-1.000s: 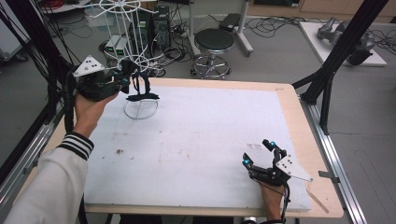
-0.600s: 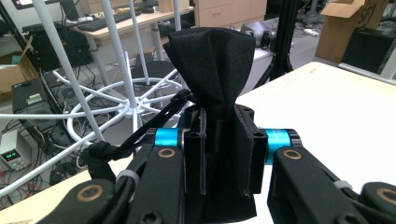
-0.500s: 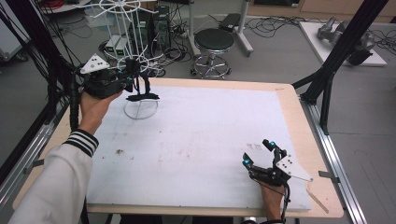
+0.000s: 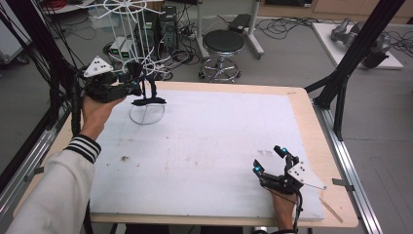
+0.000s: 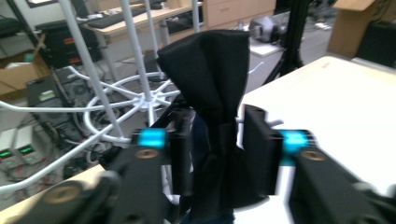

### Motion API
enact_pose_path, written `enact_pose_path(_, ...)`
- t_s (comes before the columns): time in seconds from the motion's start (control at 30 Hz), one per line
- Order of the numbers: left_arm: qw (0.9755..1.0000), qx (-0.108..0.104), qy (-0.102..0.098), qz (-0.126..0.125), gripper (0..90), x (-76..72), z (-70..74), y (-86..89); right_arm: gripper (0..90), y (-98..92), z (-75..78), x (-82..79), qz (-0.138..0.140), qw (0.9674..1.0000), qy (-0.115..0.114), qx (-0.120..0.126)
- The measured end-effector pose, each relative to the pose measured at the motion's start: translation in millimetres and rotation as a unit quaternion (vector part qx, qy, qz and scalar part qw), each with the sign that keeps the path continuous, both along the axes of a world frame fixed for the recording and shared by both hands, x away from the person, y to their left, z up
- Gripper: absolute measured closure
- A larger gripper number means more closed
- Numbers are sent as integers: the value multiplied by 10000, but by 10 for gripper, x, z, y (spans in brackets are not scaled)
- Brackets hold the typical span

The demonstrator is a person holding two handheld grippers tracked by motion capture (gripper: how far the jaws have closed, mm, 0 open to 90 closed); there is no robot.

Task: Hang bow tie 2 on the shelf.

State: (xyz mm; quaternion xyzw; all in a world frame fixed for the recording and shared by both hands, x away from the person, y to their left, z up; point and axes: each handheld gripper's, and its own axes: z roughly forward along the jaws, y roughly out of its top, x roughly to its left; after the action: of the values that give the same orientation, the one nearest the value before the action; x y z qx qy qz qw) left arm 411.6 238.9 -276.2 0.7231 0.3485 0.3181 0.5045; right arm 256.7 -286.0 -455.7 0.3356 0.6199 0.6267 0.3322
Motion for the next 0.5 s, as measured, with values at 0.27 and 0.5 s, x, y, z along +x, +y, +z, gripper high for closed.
enact_pose_path(0.27,9995,162,-253,-60,338,-77,30,-23,103,-1,0,2,7,10000,-17,-27)
enact_pose_path(0.5,9982,-121,-438,-393,163,-225,-18,12,103,0,0,1,3,10000,6,3)
